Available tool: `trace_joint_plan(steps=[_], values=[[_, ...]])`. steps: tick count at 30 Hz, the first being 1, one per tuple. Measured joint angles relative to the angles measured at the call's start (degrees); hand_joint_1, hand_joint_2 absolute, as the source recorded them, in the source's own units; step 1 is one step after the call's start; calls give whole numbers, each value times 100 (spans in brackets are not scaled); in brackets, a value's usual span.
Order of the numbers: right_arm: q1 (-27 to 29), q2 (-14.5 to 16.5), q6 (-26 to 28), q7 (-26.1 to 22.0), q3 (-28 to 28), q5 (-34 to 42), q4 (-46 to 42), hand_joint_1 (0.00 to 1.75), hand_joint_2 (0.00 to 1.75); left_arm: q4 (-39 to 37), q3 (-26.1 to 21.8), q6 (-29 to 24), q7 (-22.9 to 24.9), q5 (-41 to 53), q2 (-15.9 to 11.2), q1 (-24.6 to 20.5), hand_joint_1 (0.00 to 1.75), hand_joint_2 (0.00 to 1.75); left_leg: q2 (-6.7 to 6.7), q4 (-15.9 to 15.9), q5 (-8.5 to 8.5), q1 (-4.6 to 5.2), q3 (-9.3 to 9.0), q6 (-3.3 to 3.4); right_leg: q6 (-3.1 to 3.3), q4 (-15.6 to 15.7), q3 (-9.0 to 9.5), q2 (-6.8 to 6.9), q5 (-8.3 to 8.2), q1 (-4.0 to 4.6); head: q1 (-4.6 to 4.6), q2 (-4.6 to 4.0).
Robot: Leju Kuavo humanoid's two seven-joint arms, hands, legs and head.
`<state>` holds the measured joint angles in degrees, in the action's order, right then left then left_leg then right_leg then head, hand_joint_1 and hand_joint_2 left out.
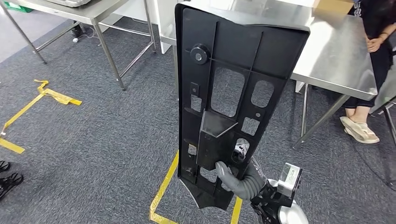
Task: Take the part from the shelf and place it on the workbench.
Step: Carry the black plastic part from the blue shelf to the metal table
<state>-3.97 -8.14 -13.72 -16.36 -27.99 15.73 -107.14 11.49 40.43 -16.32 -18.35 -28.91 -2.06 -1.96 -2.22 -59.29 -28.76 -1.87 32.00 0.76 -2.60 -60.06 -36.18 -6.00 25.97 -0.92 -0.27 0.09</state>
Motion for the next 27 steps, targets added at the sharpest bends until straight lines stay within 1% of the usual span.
trace_joint_plan(steps=[1,2,3,4,5,6,7,8,9,10,11,12,13,14,15,16,17,18,19,20,21,22,23,24,25,26,27], values=[[-2,1,2,1,1,-5,-7,175,175,0,1,-2,1,1,2,0,0,175,81,21,15,0,-4,35,7,-234,-130,160,101,15,13,0],[-6,1,4,2,1,-9,-10,175,175,-1,1,-4,1,2,-1,3,0,175,159,28,19,12,-6,53,27,-574,-305,342,242,21,26,0],[-9,2,5,4,0,-13,-12,175,175,-1,1,-3,4,2,-2,9,0,175,239,28,17,20,-2,68,45,-972,-508,443,390,25,37,0],[-4,3,6,7,-1,-16,-12,175,175,-2,1,-3,10,2,-2,14,0,175,310,28,12,28,0,74,48,-1314,-684,493,495,22,38,0],[4,2,7,11,-1,-19,-11,175,175,-2,2,-4,18,2,-2,16,0,175,371,27,7,29,1,77,33,-1490,-774,522,530,16,38,0],[12,1,9,15,-1,-26,-12,175,175,-2,3,-7,27,2,-1,14,0,175,418,27,1,27,-2,76,0,-1440,-744,543,482,9,39,0],[16,1,15,16,1,-40,-13,175,175,-2,4,-10,36,2,3,9,0,175,455,27,-5,23,-10,69,-42,-1155,-585,566,363,2,40,0],[17,1,25,17,3,-60,-15,175,175,-2,5,-13,46,2,5,2,0,175,484,27,-13,20,-20,57,-77,-728,-340,605,222,-4,41,0],[16,1,37,15,5,-84,-19,175,175,-2,7,-16,54,2,8,-4,0,175,504,23,-27,32,-29,33,-85,-327,-103,648,111,6,44,0],[15,2,48,13,7,-106,-25,175,175,-2,7,-20,60,2,10,-9,0,175,515,22,-39,46,-37,5,-68,-39,68,677,40,22,44,0],[16,2,57,11,8,-119,-31,175,175,-2,8,-22,63,2,10,-12,0,175,521,24,-46,61,-44,-26,-36,103,153,694,13,40,45,0],[16,2,65,9,8,-126,-36,175,175,-2,8,-23,63,1,10,-13,0,175,527,35,-49,73,-51,-58,3,126,164,687,15,64,46,0],[17,2,71,8,8,-128,-40,175,175,-1,9,-22,63,-1,10,-15,0,175,537,50,-47,67,-63,-87,41,133,160,667,6,60,45,0],[17,3,75,7,8,-130,-44,175,175,-1,9,-19,63,-4,8,-18,0,175,528,41,-63,54,-65,-115,76,143,168,650,-3,36,44,0],[15,6,77,7,8,-131,-47,175,175,0,10,-15,64,-9,8,-19,0,175,488,-36,-126,42,-32,-136,119,156,181,632,-7,12,40,0],[12,12,77,6,8,-132,-50,175,175,1,11,-11,65,-13,8,-21,0,175,425,-232,-250,32,58,-153,170,169,197,619,-11,-16,33,0],[11,18,77,6,8,-133,-52,175,175,0,13,-9,67,-17,8,-19,0,175,346,-554,-423,24,215,-162,210,174,207,608,-8,-27,25,0],[11,23,77,5,7,-134,-52,175,175,-1,14,-8,70,-21,8,-15,0,175,280,-953,-609,24,419,-169,242,173,211,599,-1,-15,19,0],[13,27,78,6,7,-139,-52,175,175,-1,15,-7,73,-24,8,-10,0,175,242,-1321,-744,23,615,-177,261,172,213,586,2,-3,17,0],[16,28,82,6,6,-151,-51,175,175,-2,16,-5,75,-30,5,-3,0,175,225,-1544,-779,23,751,-181,266,171,216,569,6,8,17,0],[17,28,91,7,5,-165,-49,175,175,-2,16,-3,76,-34,3,2,0,175,219,-1567,-707,22,791,-180,267,169,223,550,8,16,16,0],[17,28,102,7,5,-184,-47,175,175,-2,16,-2,75,-39,0,5,0,175,219,-1359,-530,21,716,-173,268,168,233,530,11,18,16,0],[16,28,111,7,5,-203,-45,175,175,-2,16,-1,75,-42,-5,6,0,175,216,-1006,-310,19,564,-163,263,165,244,512,16,18,14,0],[14,29,117,6,5,-217,-44,175,175,-2,16,-1,74,-43,-9,4,0,175,201,-632,-143,17,391,-149,252,158,248,498,25,22,14,0],[10,30,122,5,5,-232,-44,175,175,-2,16,-1,73,-44,-13,1,0,175,187,-317,-33,20,251,-131,231,146,241,485,39,46,18,0],[7,30,125,4,5,-245,-44,175,175,-2,16,-2,73,-46,-15,-1,0,175,176,-131,4,32,172,-109,200,141,231,476,47,61,22,0],[5,30,129,4,3,-254,-44,175,175,-2,16,-3,73,-48,-15,-1,0,175,168,-51,-7,45,149,-76,157,120,226,469,37,77,26,0]])
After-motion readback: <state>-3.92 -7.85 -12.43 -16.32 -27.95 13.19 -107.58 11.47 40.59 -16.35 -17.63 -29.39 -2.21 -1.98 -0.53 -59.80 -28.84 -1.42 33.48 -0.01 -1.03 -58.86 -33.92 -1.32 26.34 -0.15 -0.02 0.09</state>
